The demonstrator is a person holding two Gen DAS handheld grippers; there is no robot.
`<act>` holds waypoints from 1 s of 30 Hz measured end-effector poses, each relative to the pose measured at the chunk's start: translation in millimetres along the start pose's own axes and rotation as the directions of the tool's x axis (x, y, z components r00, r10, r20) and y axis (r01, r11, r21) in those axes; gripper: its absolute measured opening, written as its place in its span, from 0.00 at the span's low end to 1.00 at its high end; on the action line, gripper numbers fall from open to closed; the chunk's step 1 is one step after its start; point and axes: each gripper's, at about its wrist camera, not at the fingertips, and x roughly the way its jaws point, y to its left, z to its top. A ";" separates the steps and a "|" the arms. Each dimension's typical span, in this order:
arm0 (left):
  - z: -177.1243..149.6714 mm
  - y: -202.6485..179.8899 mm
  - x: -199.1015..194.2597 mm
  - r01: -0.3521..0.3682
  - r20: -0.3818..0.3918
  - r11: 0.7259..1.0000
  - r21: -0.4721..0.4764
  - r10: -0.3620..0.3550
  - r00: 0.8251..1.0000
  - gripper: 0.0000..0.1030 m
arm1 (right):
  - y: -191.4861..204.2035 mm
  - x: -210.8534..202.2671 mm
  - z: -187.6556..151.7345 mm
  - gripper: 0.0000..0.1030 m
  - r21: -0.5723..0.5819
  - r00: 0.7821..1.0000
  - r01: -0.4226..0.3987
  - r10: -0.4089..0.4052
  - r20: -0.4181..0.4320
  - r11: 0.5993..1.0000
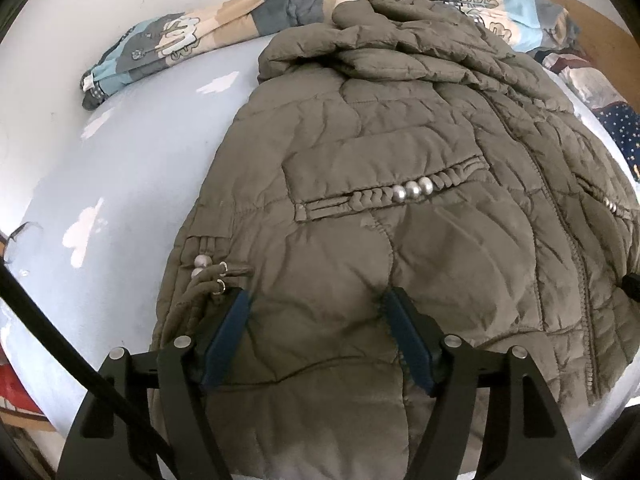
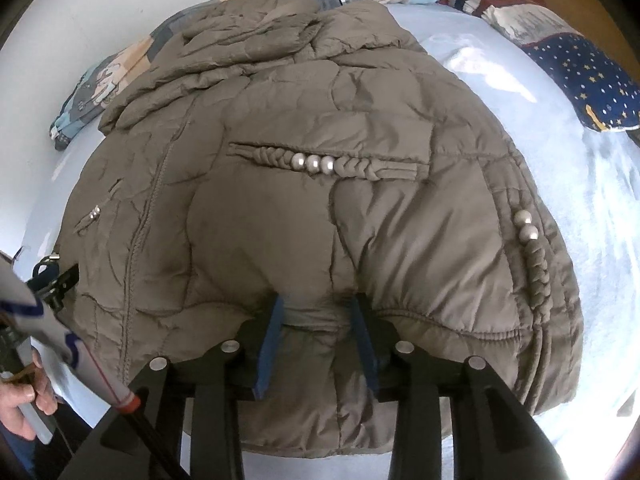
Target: Fold large clothes
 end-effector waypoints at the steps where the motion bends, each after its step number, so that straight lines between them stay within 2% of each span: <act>1: 0.3 1.1 -1.0 0.008 -0.001 1.000 -0.009 -0.008 1.000 0.69 | -0.7 -0.8 0.8 0.38 0.000 1.000 -0.006 0.006 -0.005 1.000; 4: 2.4 14.2 -6.9 0.068 -0.004 0.995 -0.073 -0.068 0.998 0.69 | -14.5 -13.9 5.4 0.41 0.061 0.994 -0.104 0.105 -0.007 0.993; 6: 3.7 25.2 -12.0 0.102 0.009 0.988 -0.113 -0.102 0.995 0.69 | -35.4 -32.6 6.4 0.53 0.127 0.988 -0.147 0.140 0.058 0.981; 9: 4.4 43.9 -19.9 0.112 0.042 0.980 -0.164 -0.106 0.993 0.69 | -81.7 -64.5 1.0 0.59 0.241 0.981 -0.122 0.081 0.174 0.963; 11: 3.3 55.7 -23.3 0.143 0.055 0.969 -0.201 -0.134 0.989 0.69 | -114.5 -79.6 -8.0 0.62 0.328 0.975 -0.118 0.046 0.219 0.937; 15: -6.1 85.4 -24.4 0.155 0.048 0.945 -0.288 -0.147 0.988 0.69 | -169.1 -82.0 -31.0 0.63 0.483 0.978 -0.120 0.020 0.209 0.867; 19: -23.5 118.0 -22.9 0.162 0.048 0.903 -0.397 -0.156 0.987 0.69 | -187.1 -63.2 -49.6 0.63 0.558 0.980 -0.185 0.106 0.171 0.809; 23: -45.2 149.7 -17.6 0.212 0.032 0.831 -0.513 -0.229 0.973 0.69 | -185.7 -52.2 -53.3 0.63 0.578 0.968 -0.249 0.184 0.169 0.777; 24: -54.5 158.7 -14.9 0.235 0.033 0.798 -0.555 -0.260 0.965 0.69 | -181.8 -48.5 -52.9 0.63 0.577 0.967 -0.254 0.197 0.160 0.777; 25: -58.9 162.8 -13.2 0.254 0.038 0.776 -0.577 -0.284 0.958 0.69 | -176.6 -43.8 -51.9 0.63 0.573 0.965 -0.260 0.212 0.151 0.777; 27: -71.1 174.0 -8.7 0.315 0.071 0.699 -0.642 -0.355 0.932 0.69 | -169.6 -37.0 -51.6 0.63 0.571 0.960 -0.278 0.240 0.143 0.773; 30: -77.0 178.1 -8.6 0.354 0.099 0.661 -0.662 -0.391 0.915 0.69 | -157.4 -28.6 -51.2 0.65 0.559 0.959 -0.281 0.256 0.125 0.780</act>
